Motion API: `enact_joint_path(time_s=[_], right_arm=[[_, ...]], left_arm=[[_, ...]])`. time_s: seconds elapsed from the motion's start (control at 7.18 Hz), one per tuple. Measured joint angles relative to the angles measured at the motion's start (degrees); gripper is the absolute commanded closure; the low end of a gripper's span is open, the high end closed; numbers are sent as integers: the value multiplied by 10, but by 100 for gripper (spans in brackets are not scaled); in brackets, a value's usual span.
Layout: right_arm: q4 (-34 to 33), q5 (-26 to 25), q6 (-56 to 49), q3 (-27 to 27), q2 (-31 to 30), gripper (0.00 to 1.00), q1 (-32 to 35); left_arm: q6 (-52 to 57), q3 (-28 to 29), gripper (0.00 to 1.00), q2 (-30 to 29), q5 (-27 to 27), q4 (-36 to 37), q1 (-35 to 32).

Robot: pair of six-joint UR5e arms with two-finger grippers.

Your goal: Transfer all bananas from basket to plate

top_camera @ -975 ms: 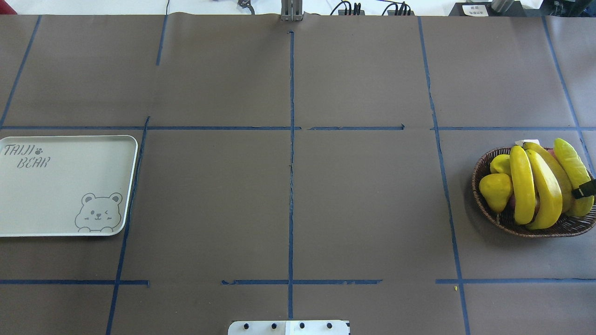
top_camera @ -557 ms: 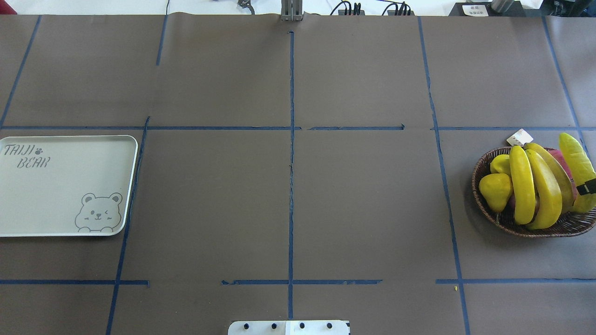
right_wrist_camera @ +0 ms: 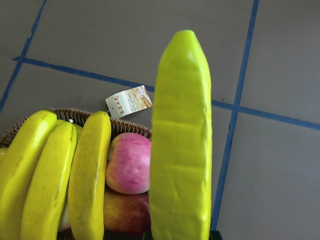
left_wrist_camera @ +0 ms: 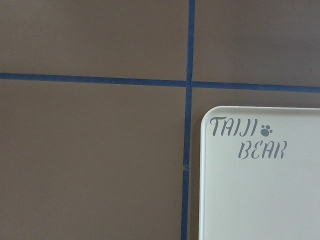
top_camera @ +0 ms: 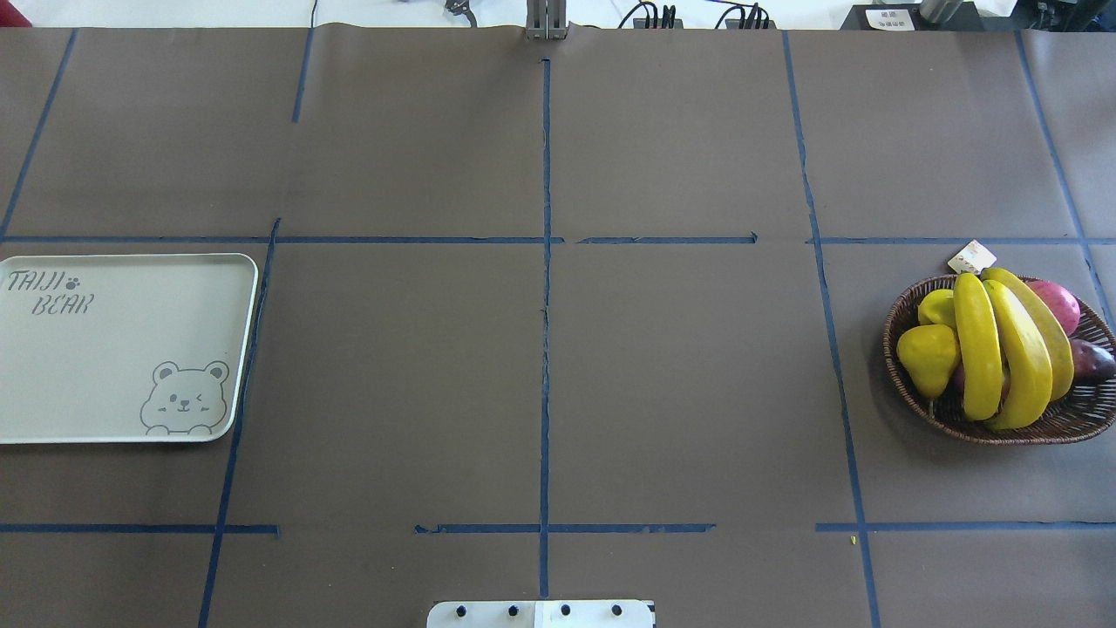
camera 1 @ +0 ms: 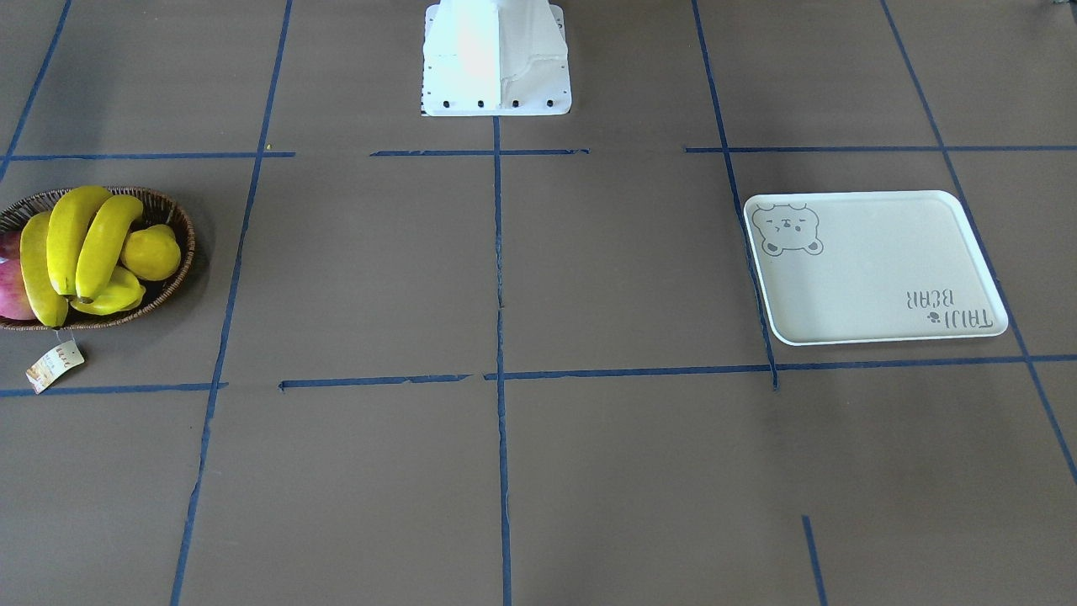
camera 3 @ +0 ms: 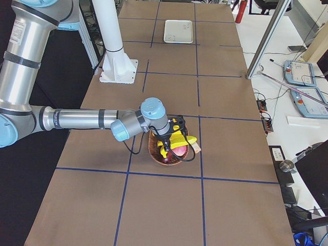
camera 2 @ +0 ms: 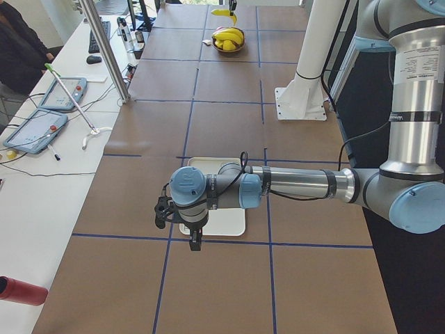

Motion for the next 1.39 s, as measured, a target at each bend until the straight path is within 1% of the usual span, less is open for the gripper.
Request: enact_joint_path(time_s=[0.14, 0.28, 0.42, 0.56, 0.7, 0.84, 0.97, 1.11, 1.25, 1.39], right_arm=[[-6, 34, 0, 6, 20, 99, 21], [-11, 59, 43, 8, 55, 99, 11], [-11, 69, 121, 9, 100, 98, -28], [-10, 69, 212, 8, 150, 98, -79], [-9, 68, 299, 7, 198, 97, -125], [-8, 66, 389, 6, 252, 97, -169], [-7, 55, 471, 7, 302, 97, -207], [-7, 28, 545, 11, 344, 97, -249], [-6, -15, 599, 17, 379, 97, -298], [-6, -68, 643, 20, 412, 97, -350]], left_arm=[[-1, -6, 0, -1, -2, 0, 0], [-11, -24, 0, -4, -4, 0, 2], [-34, -45, 0, -12, -6, -9, 8], [-71, -62, 0, -25, -7, -38, 26], [-133, -70, 1, -44, -7, -89, 61], [-239, -68, 1, -75, -7, -165, 115], [-354, -60, 1, -111, -5, -241, 178], [-473, -51, 1, -157, 3, -306, 246], [-581, -42, 1, -206, 19, -351, 296], [-677, -34, 1, -258, 33, -379, 330]])
